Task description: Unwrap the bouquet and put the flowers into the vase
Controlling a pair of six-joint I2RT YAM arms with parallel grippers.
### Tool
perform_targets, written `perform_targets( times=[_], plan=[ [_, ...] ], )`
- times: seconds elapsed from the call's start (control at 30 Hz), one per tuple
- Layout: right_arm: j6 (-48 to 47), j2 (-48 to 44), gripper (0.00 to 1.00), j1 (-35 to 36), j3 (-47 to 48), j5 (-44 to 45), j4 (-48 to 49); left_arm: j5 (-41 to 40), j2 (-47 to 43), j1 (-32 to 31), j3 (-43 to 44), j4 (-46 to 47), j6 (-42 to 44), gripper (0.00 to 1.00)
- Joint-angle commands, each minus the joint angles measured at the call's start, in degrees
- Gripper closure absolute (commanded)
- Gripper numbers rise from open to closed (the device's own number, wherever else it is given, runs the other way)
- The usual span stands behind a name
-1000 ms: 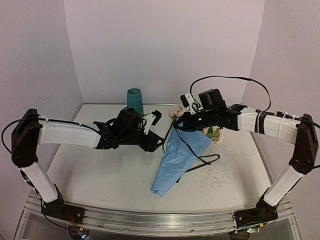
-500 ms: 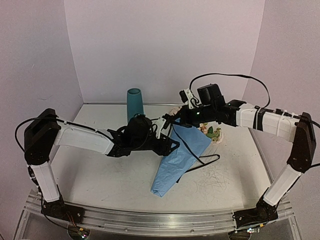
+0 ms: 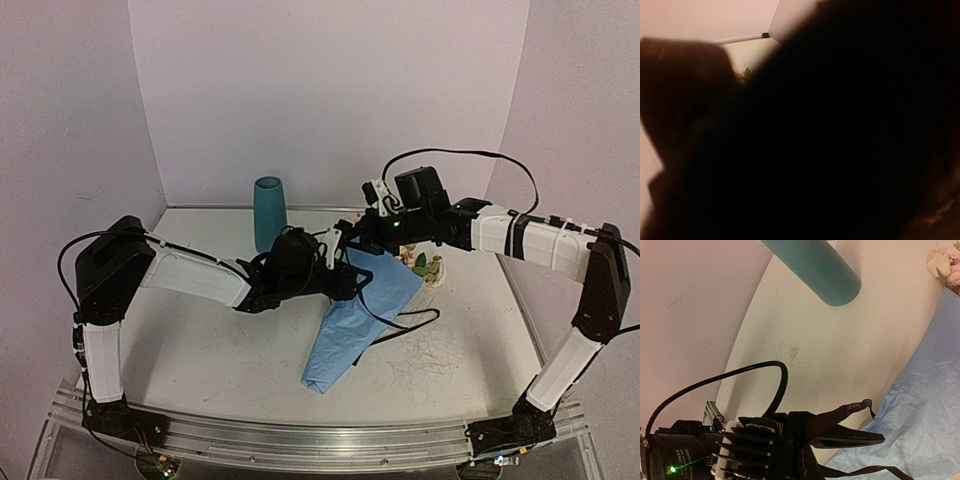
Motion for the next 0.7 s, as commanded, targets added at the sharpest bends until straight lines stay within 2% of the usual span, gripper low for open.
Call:
perform_targets(
  times=[0.0,0.13,0.23,0.3,0.37,0.43,0.57,0.67],
  plan=[
    [0.5,0.4,0.98,0.7,2.9,-2.9,1.6,-0.6,2.7,-0.2,2.4,1.2,-1.3,0.51],
    [0.6,0.2,0.98,0.8,3.1,-3.0,1.7,-0.1,4.1,-0.2,3.1,1.2,-1.5,0.6],
    [0.5,0.1,0.97,0.7,3.1,-2.8,1.7,0.5,4.4,-0.2,3.1,1.2,-1.2,0.81],
    [0.2,0.1,0.91,0.7,2.9,-2.7,1.7,0.3,3.7,-0.2,2.4,1.2,-0.9,0.96],
    [-0.4,-0.1,0.8,0.7,2.6,-2.2,1.7,-0.5,2.5,-0.2,1.3,1.2,0.0,1.0],
    [-0.9,-0.6,0.63,0.7,2.1,-1.5,1.7,-1.4,0.4,0.0,-0.9,1.1,0.3,1.0],
    [-2.2,-2.5,0.38,0.7,0.3,1.2,1.3,1.7,-4.5,2.5,-5.8,1.2,-1.4,1.0],
    [-3.2,-4.4,0.28,0.7,-1.3,3.6,0.7,5.1,-8.5,6.0,-9.6,1.1,-3.3,1.0]
  ],
)
